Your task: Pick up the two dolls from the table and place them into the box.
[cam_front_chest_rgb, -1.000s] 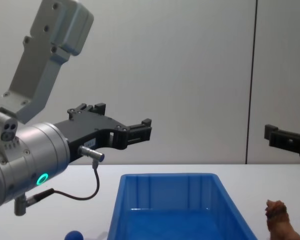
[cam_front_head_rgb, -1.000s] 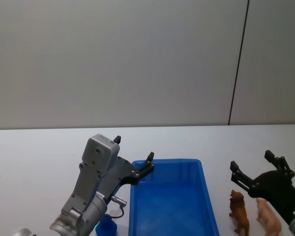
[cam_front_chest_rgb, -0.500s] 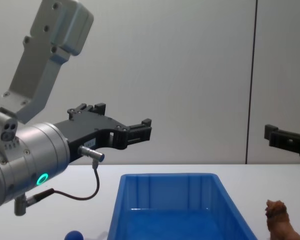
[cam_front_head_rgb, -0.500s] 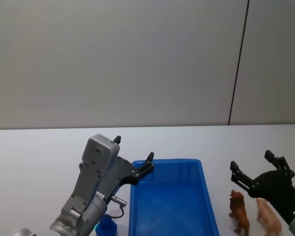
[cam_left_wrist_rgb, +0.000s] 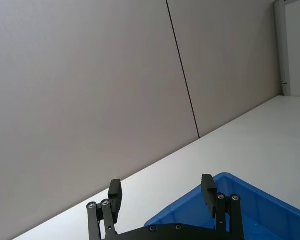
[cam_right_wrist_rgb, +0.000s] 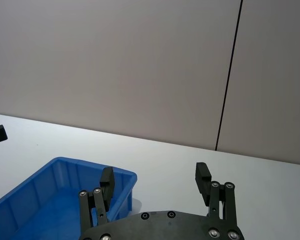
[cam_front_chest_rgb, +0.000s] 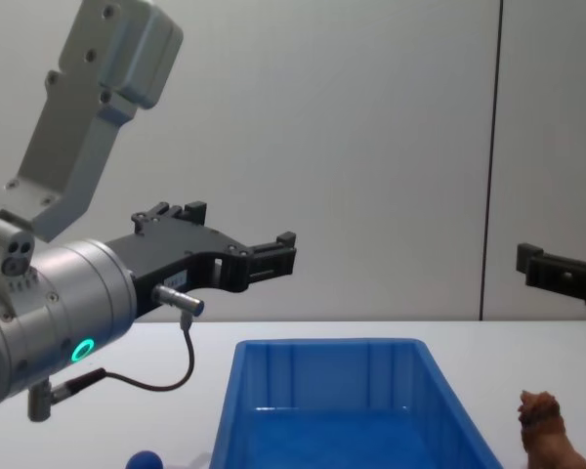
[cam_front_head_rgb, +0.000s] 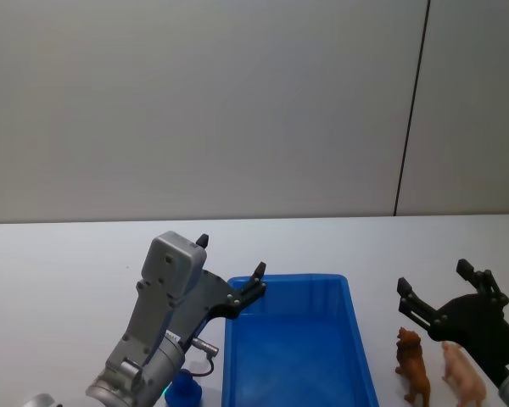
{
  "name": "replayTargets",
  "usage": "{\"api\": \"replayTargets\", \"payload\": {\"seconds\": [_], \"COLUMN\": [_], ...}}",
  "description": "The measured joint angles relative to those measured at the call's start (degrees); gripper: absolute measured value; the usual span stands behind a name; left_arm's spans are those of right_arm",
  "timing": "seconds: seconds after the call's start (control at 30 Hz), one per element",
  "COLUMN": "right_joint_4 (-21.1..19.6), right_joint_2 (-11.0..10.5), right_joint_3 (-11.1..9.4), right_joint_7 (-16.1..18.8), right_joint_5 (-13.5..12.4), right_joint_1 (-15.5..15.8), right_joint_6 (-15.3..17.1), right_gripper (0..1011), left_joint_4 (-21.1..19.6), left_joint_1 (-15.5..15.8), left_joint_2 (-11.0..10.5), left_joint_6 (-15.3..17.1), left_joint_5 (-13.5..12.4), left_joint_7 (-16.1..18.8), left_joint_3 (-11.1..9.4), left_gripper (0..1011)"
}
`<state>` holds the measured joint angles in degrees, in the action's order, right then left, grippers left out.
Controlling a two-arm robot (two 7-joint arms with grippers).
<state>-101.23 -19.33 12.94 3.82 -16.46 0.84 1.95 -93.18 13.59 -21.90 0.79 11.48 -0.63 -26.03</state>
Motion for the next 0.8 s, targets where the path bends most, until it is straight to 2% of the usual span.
{"api": "replayTargets", "payload": {"seconds": [0.5,0.8], "right_joint_4": [0.0,0.0], "right_joint_2": [0.0,0.0], "right_joint_3": [0.0,-0.5], "right_joint_7": [0.0,-1.8], "right_joint_5": [0.0,-0.5], "right_joint_1": [0.0,0.3], "right_joint_6": [0.1,1.6], "right_gripper": [1001,1001], "left_joint_4": [0.0,0.0], "left_joint_1": [0.0,0.0], "left_joint_2": [0.0,0.0], "left_joint_6": [0.0,0.0], "left_joint_5": [0.0,0.0], "left_joint_7": [0.0,0.0], "left_joint_3": [0.0,0.0], "left_gripper": [1001,1001]}}
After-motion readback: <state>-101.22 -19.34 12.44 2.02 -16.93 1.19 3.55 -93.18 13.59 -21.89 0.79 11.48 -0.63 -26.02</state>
